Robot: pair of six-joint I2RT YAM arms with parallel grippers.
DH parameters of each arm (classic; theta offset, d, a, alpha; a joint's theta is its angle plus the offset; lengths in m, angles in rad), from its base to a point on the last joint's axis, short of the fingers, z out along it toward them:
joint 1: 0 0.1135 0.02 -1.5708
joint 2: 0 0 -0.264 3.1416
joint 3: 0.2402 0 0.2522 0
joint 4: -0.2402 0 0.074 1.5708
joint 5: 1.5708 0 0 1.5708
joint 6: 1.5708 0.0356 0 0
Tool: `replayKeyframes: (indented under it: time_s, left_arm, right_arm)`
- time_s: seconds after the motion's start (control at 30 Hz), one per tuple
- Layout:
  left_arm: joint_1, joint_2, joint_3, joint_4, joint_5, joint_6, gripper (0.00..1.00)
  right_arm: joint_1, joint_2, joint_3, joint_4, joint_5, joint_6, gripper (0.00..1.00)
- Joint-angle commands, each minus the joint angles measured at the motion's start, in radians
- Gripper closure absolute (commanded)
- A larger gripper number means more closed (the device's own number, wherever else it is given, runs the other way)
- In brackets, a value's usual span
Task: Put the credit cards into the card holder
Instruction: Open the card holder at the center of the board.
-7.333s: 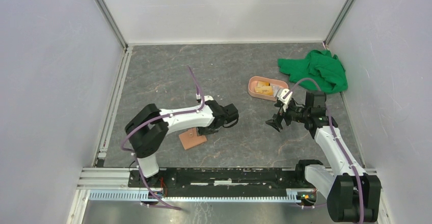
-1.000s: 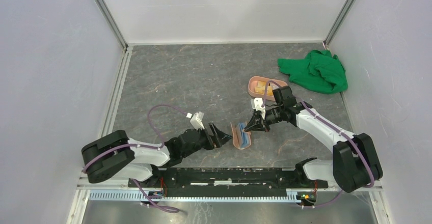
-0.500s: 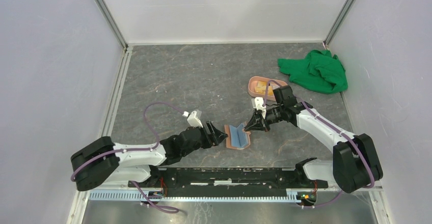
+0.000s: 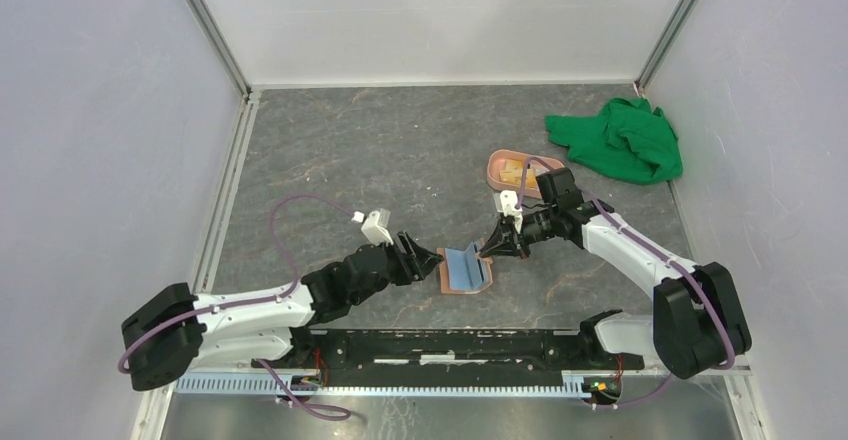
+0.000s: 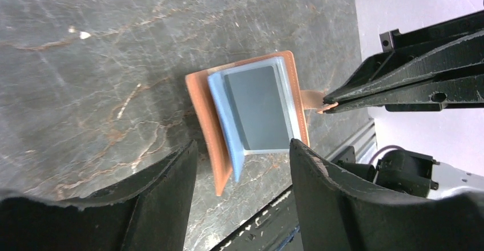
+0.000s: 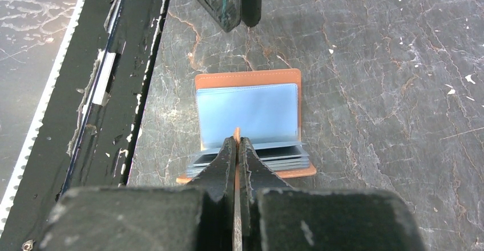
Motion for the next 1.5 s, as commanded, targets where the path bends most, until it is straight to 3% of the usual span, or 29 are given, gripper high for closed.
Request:
replayKeyframes:
  time_s: [0.0, 0.27, 0.4, 0.57, 0.87, 1.1, 1.27, 1.47]
  left_arm:
    - [-0.001, 0.076, 0.006, 0.188, 0.08, 0.043, 0.34]
    - [-0.009, 0.247, 0.061, 0.271, 0.134, 0.042, 0.35]
    - [-0.009, 0.331, 0.067, 0.352, 0.169, 0.029, 0.26]
    - [-0.009, 0.378, 0.113, 0.276, 0.147, 0.03, 0.3]
    - [-0.009, 0.306, 0.113, 0.194, 0.107, 0.068, 0.33]
    - [-0.009, 0.254, 0.101, 0.186, 0.1, 0.075, 0.34]
    - [-0.009, 0.316, 0.097, 0.253, 0.138, 0.073, 0.35]
    - [-0.009, 0.311, 0.107, 0.318, 0.173, 0.095, 0.37]
  right_arm:
    - [-0.009, 0.0, 0.009, -0.006, -0.037, -0.024, 1.0]
    - [-0.016, 0.005, 0.011, -0.007, -0.032, -0.02, 1.0]
    - [-0.016, 0.009, 0.013, -0.008, -0.017, -0.017, 1.0]
    - [-0.017, 0.014, 0.014, -0.006, -0.009, -0.013, 1.0]
    - [-0.016, 0.026, 0.013, 0.013, 0.043, 0.013, 1.0]
    - [-0.017, 0.076, 0.01, 0.062, 0.289, 0.104, 0.97]
    - [-0.015, 0.085, 0.018, 0.032, 0.321, 0.077, 0.9]
    - [-0.015, 0.057, 0.009, 0.028, 0.29, 0.059, 0.89]
